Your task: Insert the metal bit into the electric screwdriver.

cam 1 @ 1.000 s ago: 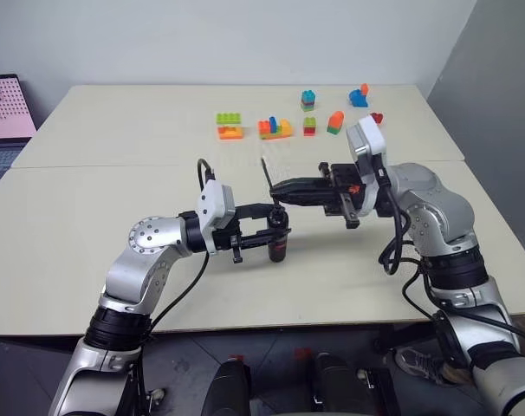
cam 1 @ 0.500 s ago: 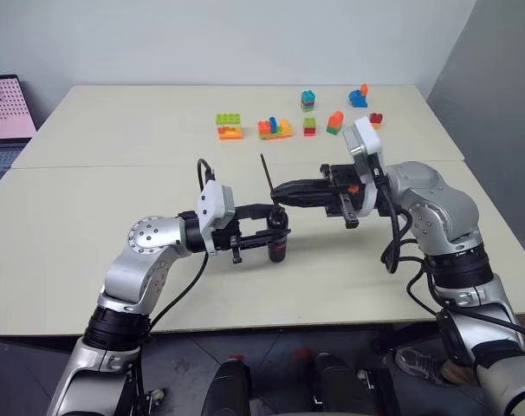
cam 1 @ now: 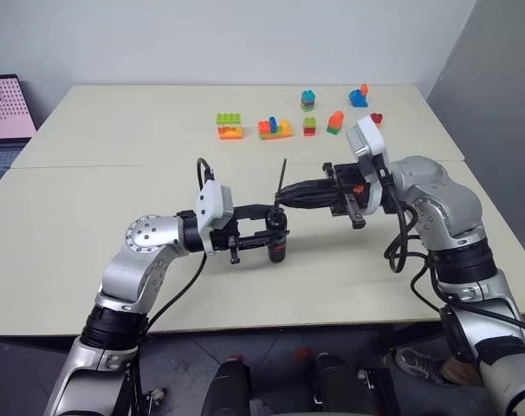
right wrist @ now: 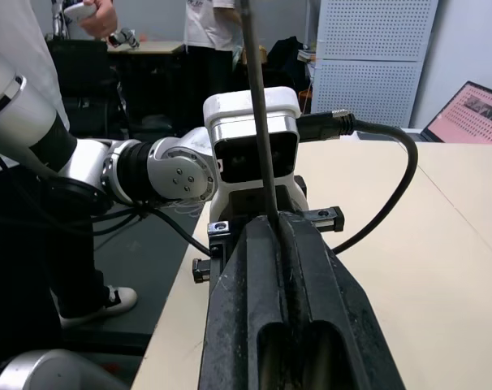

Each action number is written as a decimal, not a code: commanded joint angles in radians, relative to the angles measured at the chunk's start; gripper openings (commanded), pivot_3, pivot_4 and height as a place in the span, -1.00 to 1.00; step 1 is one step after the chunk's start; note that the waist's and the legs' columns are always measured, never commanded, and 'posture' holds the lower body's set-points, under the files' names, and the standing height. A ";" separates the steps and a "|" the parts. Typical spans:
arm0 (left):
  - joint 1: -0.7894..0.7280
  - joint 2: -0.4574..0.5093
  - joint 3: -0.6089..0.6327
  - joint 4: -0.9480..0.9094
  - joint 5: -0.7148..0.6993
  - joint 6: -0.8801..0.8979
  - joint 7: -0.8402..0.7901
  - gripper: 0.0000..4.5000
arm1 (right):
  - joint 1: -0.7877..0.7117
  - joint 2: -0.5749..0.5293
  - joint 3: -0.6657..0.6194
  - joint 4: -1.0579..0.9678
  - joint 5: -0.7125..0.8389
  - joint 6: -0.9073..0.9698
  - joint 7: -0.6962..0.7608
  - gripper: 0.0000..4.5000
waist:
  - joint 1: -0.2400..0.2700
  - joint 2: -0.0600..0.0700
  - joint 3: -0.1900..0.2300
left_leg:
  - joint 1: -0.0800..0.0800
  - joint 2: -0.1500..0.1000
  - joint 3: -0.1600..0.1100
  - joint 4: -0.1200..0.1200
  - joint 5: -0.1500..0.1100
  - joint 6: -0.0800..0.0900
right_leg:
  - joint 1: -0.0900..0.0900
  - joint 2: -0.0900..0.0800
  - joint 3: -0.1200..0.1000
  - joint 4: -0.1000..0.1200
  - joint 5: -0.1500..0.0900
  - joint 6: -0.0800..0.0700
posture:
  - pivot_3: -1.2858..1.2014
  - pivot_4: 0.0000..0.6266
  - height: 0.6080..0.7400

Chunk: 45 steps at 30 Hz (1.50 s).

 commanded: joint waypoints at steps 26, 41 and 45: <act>-0.002 0.012 -0.021 0.046 0.056 -0.021 0.015 -0.27 | -0.041 -0.067 0.059 -0.053 -0.043 0.165 -0.024 -1.00 | 0.001 -0.001 -0.002 | 0.003 0.000 0.001 0.000 0.000 0.000 | 0.002 0.000 0.001 0.000 -0.002 -0.006 | 0.03 -0.52 1.00; -0.068 0.047 -0.020 0.035 0.101 -0.012 0.047 -0.27 | -0.018 -0.166 -0.051 -0.084 -0.041 0.104 -0.050 0.44 | 0.001 -0.001 -0.002 | 0.002 0.001 0.002 0.000 0.000 0.000 | 0.000 0.001 0.001 -0.001 -0.002 -0.005 | 0.03 -0.52 1.00; -0.270 0.155 -0.103 0.121 0.303 -0.067 0.026 -0.27 | 0.042 -0.309 -0.122 -0.122 -0.110 0.036 -0.070 0.66 | 0.006 -0.003 0.000 | 0.000 0.001 0.001 0.000 0.000 0.000 | -0.001 0.001 0.000 0.000 -0.002 -0.006 | 0.03 -0.52 1.00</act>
